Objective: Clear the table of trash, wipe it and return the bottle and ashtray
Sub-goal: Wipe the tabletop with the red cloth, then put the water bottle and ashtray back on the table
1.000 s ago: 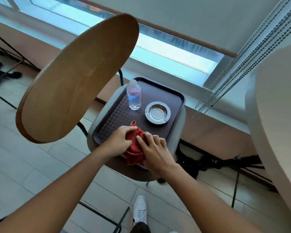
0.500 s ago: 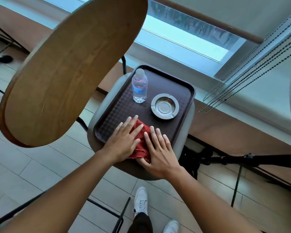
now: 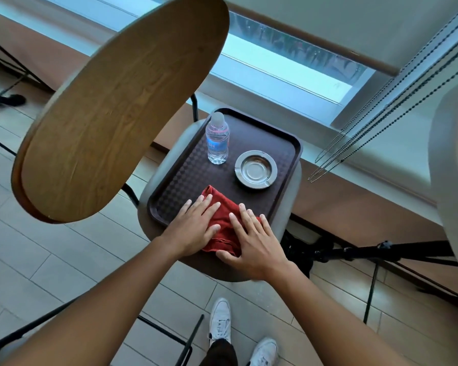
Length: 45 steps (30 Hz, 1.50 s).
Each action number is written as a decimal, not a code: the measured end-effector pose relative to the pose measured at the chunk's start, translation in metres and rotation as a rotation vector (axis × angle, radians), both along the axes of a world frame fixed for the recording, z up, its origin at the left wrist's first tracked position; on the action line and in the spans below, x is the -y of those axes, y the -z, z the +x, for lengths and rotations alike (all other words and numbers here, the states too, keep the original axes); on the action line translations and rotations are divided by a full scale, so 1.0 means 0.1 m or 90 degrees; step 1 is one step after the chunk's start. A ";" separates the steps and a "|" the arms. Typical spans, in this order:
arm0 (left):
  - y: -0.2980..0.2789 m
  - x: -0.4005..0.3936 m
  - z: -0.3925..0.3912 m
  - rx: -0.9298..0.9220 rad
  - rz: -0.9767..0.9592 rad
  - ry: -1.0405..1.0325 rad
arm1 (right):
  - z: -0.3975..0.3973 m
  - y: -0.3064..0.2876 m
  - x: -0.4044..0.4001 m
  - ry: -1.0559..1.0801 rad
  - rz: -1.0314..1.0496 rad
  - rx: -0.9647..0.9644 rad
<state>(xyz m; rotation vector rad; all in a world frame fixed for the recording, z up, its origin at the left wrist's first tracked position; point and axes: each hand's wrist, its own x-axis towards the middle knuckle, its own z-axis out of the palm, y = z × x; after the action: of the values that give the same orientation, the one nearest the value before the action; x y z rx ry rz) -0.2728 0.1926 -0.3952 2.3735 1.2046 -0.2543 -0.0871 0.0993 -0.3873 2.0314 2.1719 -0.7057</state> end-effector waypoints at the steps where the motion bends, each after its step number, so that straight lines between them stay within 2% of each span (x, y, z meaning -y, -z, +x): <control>1: -0.04 0.00 0.01 0.019 -0.005 -0.021 | 0.00 -0.06 0.00 0.021 0.013 -0.023; 5: -0.30 0.03 0.09 0.071 -0.018 -0.093 | 0.03 -0.31 -0.03 0.130 0.070 -0.115; 12: -0.83 0.21 0.22 0.178 -0.009 -0.269 | 0.06 -0.63 -0.06 0.239 0.084 -0.170; 23: -1.40 0.19 0.27 0.222 0.037 -0.348 | 0.01 -0.91 -0.17 0.307 0.093 -0.271; 30: -1.34 -0.26 0.28 0.285 0.007 -0.381 | -0.07 -0.88 -0.67 0.312 0.098 -0.298; 37: -1.09 -0.91 0.37 0.297 -0.041 -0.390 | -0.09 -0.75 -1.32 0.324 0.104 -0.314; 45: -0.80 -1.32 0.52 0.318 -0.046 -0.374 | -0.02 -0.29 -1.85 0.328 0.093 -0.292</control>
<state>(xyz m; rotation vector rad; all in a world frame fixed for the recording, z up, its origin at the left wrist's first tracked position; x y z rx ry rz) -0.2212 0.3246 -0.3156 1.7596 1.5160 0.4496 -0.0891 0.2848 -0.3584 2.7817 1.9367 -1.2022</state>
